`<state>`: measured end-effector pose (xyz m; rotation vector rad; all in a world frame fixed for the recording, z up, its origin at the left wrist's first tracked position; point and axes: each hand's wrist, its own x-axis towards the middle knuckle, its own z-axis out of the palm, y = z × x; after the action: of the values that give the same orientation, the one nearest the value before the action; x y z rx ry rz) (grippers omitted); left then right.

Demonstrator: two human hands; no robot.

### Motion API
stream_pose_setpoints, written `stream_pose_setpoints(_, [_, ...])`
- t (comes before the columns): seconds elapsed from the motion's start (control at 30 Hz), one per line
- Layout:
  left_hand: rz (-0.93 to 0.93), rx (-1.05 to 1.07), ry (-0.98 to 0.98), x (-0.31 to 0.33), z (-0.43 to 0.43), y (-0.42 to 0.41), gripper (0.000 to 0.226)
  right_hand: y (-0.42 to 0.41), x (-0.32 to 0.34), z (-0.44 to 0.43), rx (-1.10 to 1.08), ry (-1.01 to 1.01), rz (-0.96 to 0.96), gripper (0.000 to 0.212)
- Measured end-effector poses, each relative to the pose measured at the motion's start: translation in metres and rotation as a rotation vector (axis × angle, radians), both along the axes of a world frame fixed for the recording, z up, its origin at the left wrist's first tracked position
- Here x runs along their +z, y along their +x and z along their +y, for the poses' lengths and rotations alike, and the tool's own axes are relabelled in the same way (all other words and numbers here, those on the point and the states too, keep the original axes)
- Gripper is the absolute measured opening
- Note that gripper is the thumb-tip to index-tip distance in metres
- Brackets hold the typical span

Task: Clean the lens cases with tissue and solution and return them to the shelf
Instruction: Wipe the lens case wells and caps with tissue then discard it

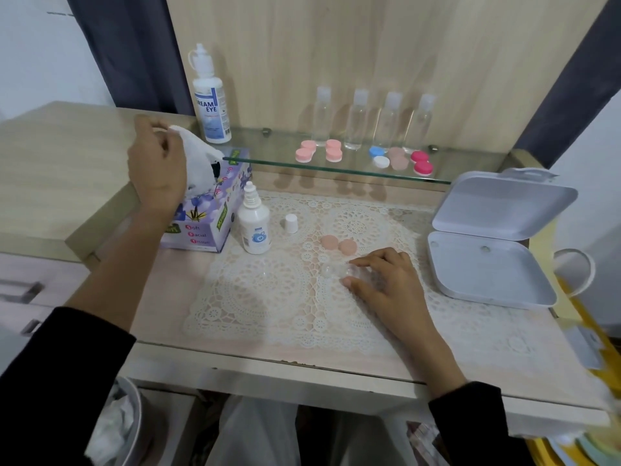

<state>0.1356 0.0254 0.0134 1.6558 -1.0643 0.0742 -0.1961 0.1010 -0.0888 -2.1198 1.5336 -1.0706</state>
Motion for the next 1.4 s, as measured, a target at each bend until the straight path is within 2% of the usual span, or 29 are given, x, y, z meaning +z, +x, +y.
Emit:
stream_pose_setpoints(0.07, [0.119, -0.069, -0.050, 0.003, 0.004, -0.003, 0.008, 0.000, 0.000, 0.000, -0.004, -0.003, 0.010, 0.037])
stream_pose_setpoints(0.23, [0.371, -0.229, -0.221, 0.013, 0.024, -0.020, 0.019, 0.000, 0.000, 0.000, -0.003, -0.002, 0.009, 0.038])
stream_pose_setpoints(0.33, [0.582, -0.464, -0.163, 0.018, 0.039, -0.031, 0.017, 0.000, 0.000, 0.000, -0.001, -0.010, 0.013, 0.040])
stream_pose_setpoints(0.43, [0.582, -0.727, -0.100, 0.019, 0.061, -0.056, 0.025, 0.000, 0.000, -0.001, 0.004, -0.007, 0.022, 0.047])
stream_pose_setpoints(0.5, [0.483, -0.858, -0.067, 0.013, 0.075, -0.076, 0.026, 0.000, 0.000, -0.001, 0.006, -0.010, 0.025, 0.047])
stream_pose_setpoints(0.57, [0.336, -0.893, 0.020, -0.003, 0.082, -0.093, 0.029, 0.000, 0.000, 0.000, 0.004, -0.012, 0.020, 0.041])
stream_pose_setpoints(0.67, [0.217, -0.931, 0.144, -0.031, 0.086, -0.120, 0.028, 0.000, 0.000, 0.000, 0.003, -0.025, 0.017, 0.041])
stream_pose_setpoints(0.83, [-0.136, -0.947, 0.093, -0.069, 0.072, -0.133, 0.015, 0.000, 0.000, 0.000, -0.001, -0.022, 0.028, 0.043])
stream_pose_setpoints(1.03, [-0.249, -0.997, 0.178, -0.084, 0.070, -0.126, 0.016, 0.000, -0.002, 0.000, -0.009, -0.019, 0.041, 0.041])
stream_pose_setpoints(1.23, [-0.372, -1.040, 0.198, -0.088, 0.074, -0.121, 0.032, 0.001, -0.002, 0.000, -0.008, -0.033, 0.037, 0.039])
stream_pose_setpoints(1.4, [-0.609, -1.001, 0.199, -0.083, 0.073, -0.126, 0.034, 0.001, -0.003, -0.001, -0.009, -0.049, 0.061, 0.043])
